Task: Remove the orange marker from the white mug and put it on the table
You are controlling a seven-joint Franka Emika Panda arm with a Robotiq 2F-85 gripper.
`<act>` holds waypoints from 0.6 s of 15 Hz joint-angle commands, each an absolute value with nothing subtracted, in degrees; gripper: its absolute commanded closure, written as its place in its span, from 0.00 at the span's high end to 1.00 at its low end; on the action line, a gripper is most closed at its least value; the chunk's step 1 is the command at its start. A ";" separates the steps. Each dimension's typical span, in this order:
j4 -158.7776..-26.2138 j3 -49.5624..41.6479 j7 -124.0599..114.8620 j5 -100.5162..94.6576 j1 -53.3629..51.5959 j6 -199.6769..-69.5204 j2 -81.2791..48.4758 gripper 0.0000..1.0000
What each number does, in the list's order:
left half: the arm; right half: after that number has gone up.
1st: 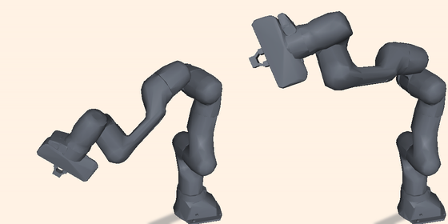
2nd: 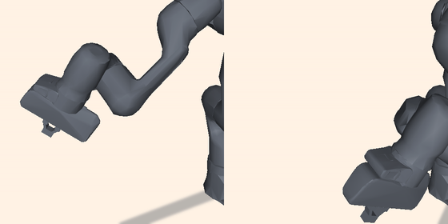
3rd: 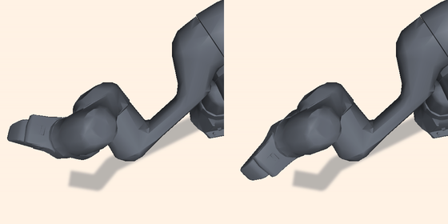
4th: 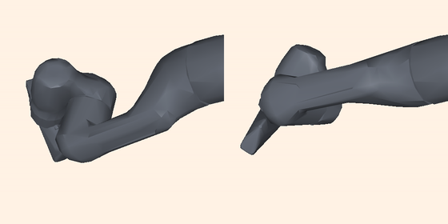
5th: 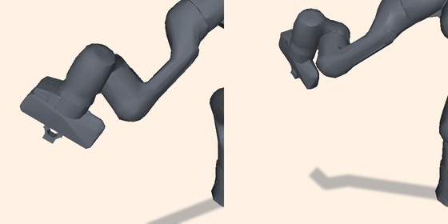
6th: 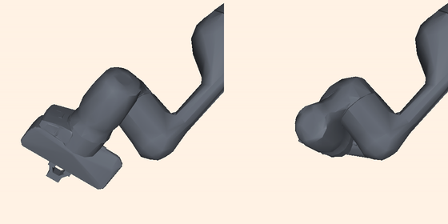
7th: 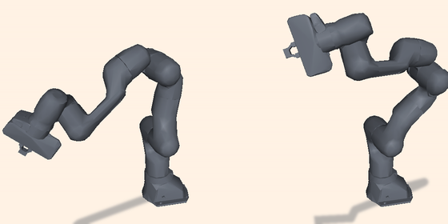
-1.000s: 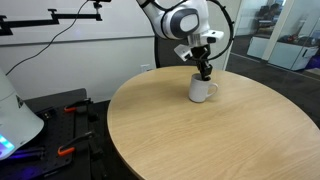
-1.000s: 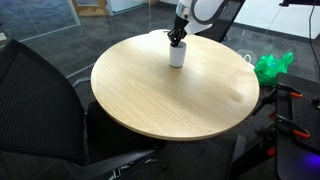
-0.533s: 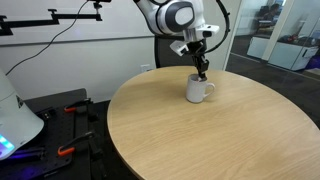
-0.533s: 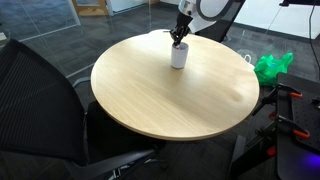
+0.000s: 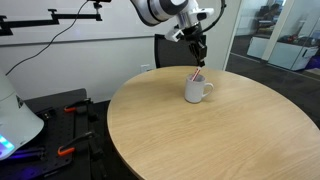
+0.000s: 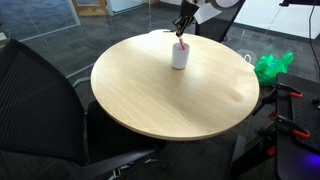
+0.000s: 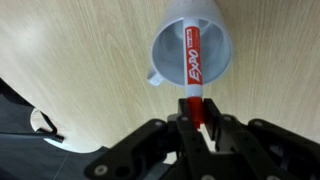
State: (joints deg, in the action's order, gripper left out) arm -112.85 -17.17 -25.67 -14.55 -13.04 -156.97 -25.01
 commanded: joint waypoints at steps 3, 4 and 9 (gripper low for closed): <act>-118.86 -20.88 -34.54 -26.68 -17.46 -157.27 -15.44 0.05; -119.46 -19.41 -34.13 -27.28 -16.40 -157.34 -14.10 0.05; -122.26 -14.35 -31.91 -28.98 -13.49 -157.38 -8.18 0.05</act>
State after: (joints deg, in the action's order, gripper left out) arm -118.57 -17.70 -33.00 -27.88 -15.66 -156.97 -13.18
